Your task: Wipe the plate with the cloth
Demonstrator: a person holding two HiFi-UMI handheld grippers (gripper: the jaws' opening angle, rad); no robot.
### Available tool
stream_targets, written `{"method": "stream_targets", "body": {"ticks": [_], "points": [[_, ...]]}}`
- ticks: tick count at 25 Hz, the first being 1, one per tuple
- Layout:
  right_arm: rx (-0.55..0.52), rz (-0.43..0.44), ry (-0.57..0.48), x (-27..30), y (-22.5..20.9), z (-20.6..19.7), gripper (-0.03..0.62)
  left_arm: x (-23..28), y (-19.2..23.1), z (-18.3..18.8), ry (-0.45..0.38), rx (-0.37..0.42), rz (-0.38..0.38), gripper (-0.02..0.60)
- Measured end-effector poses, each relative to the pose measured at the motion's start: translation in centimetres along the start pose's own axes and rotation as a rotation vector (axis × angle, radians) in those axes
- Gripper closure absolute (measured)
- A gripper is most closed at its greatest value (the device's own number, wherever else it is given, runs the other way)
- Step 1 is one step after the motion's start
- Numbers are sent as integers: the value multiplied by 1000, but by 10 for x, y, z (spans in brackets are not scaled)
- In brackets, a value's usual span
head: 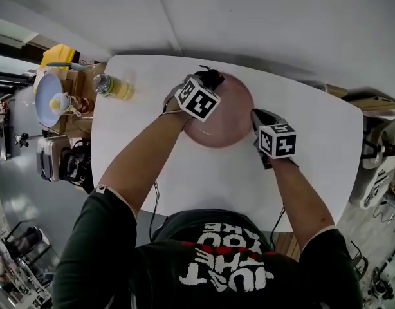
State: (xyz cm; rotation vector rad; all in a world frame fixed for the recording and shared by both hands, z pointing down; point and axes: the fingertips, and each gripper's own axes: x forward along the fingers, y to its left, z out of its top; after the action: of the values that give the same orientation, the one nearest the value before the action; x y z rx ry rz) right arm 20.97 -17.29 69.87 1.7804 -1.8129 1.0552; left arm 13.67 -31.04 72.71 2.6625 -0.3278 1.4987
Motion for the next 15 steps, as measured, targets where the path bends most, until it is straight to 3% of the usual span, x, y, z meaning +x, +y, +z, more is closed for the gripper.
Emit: {"method": "stream_targets", "body": {"ticks": [4, 8, 12, 15], "points": [[19, 17, -9, 0, -2, 1, 574, 14, -29, 27, -22, 58, -60, 531], [97, 29, -32, 1, -7, 2, 574, 16, -78, 39, -55, 200, -148, 531], [231, 39, -72, 1, -19, 6, 583, 6, -127, 28, -66, 317, -283, 531], [254, 32, -88, 4, -23, 10, 582, -7, -159, 11, -54, 393, -393, 531]]}}
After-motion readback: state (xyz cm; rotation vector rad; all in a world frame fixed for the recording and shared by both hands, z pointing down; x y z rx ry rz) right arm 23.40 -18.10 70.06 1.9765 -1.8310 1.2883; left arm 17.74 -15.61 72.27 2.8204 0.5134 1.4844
